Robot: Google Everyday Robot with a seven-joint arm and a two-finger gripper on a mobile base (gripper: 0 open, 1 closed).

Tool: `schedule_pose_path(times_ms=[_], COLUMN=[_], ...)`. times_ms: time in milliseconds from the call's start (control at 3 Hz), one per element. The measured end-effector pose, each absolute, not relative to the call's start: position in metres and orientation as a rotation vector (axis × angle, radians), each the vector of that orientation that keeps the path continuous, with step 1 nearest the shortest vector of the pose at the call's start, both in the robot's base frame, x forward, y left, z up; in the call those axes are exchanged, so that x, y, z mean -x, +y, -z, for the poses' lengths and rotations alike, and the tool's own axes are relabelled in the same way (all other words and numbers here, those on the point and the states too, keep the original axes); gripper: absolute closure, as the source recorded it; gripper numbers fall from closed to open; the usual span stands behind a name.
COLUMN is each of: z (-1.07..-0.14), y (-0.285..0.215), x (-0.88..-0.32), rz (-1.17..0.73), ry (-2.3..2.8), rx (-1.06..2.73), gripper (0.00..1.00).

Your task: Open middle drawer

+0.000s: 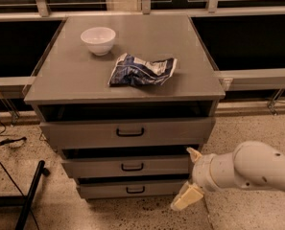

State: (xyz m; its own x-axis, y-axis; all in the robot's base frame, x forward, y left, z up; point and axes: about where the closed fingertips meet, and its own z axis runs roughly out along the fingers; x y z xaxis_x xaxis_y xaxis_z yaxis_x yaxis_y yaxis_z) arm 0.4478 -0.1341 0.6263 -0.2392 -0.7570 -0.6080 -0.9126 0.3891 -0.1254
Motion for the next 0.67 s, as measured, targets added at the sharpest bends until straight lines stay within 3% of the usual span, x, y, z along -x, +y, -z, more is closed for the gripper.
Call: schedule_pose_path(times_ms=[667], z=[-0.551], y=[-0.096], x=[-0.468], rz=[-0.204], ry=[2.002], rx=[1.772], gripper=[0.00])
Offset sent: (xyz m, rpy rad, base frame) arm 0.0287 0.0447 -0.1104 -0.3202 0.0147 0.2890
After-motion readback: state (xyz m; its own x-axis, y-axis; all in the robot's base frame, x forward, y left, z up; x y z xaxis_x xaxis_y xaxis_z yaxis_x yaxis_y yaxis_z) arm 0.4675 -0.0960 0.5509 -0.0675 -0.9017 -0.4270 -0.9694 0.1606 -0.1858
